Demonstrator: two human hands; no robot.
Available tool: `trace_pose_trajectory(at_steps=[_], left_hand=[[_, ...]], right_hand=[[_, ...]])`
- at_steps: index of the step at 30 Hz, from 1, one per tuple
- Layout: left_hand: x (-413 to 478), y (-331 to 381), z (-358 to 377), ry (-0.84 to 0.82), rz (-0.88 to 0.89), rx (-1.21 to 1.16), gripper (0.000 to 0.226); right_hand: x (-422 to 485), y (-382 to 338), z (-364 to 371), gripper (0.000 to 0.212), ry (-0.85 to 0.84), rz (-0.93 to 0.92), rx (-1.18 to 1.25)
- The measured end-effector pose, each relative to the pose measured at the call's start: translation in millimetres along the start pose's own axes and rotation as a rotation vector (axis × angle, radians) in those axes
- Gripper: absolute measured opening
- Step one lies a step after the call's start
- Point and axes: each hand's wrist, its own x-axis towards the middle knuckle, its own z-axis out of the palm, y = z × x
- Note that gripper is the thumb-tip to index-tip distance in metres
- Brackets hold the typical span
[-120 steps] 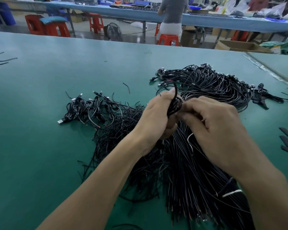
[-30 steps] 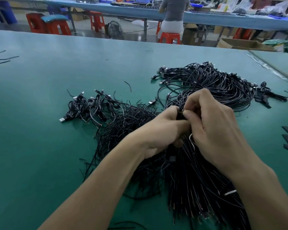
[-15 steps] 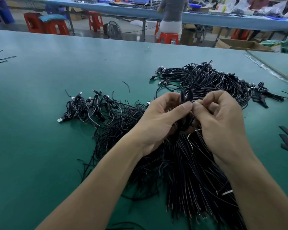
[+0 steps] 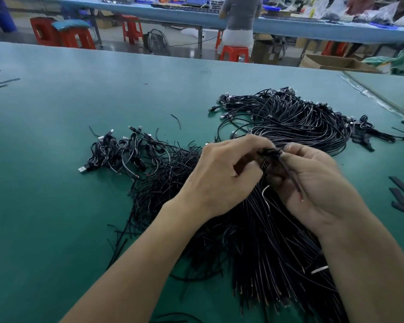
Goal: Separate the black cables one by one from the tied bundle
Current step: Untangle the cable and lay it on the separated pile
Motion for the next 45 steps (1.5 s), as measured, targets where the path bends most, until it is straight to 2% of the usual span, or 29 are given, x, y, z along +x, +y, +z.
trace_pose_trajectory(at_steps=[3, 6, 10, 12, 17, 20, 22, 24, 27, 30, 32, 34, 35, 38, 41, 45], left_hand=[[2, 8, -1, 0.032, -0.141, -0.194, 0.022], [6, 10, 0, 0.068, -0.203, -0.249, 0.009], [7, 4, -3, 0.067, -0.263, -0.343, 0.05], [6, 1, -3, 0.043, -0.246, -0.259, 0.049], [2, -2, -3, 0.047, -0.052, 0.025, 0.021], [0, -4, 0, 0.092, 0.007, 0.101, 0.027], [-2, -4, 4, 0.09, 0.019, 0.051, 0.027], [-3, -1, 7, 0.065, -0.051, -0.066, 0.025], [-3, 1, 10, 0.023, -0.169, -0.231, 0.007], [-2, -2, 6, 0.012, -0.253, -0.272, 0.035], [1, -4, 2, -0.032, -0.4, -0.289, 0.048], [1, -5, 0, -0.107, -0.549, -0.306, 0.048], [1, -4, 0, -0.155, -0.566, -0.335, 0.04], [3, 0, 1, -0.166, -0.486, -0.445, 0.005], [3, 2, 2, -0.041, -0.483, -0.441, 0.02], [2, 6, 6, 0.069, -0.385, -0.389, 0.02]], right_hand=[[-1, 1, 0, 0.029, -0.028, -0.056, -0.051], [-2, 3, 2, 0.031, -0.031, -0.122, -0.136], [-2, 4, 1, 0.031, -0.033, -0.166, -0.188], [-2, 6, 0, 0.031, -0.023, -0.148, -0.181], [1, 7, -2, 0.033, -0.004, -0.072, -0.157], [3, 7, -4, 0.033, 0.02, -0.069, -0.148], [3, 5, -5, 0.032, 0.042, -0.095, -0.149], [3, 4, -6, 0.031, 0.047, -0.133, -0.16], [3, 7, -4, 0.03, 0.033, -0.203, -0.172], [1, 8, 0, 0.033, 0.027, -0.336, -0.324], [0, 6, -1, 0.033, 0.005, -0.429, -0.431], [-1, 4, -2, 0.032, -0.03, -0.487, -0.502], [-1, 4, -2, 0.032, -0.048, -0.507, -0.533], [-1, 8, -1, 0.033, -0.059, -0.557, -0.615], [-1, 10, -1, 0.033, -0.016, -0.598, -0.728], [2, 13, -1, 0.033, -0.03, -0.564, -0.647]])
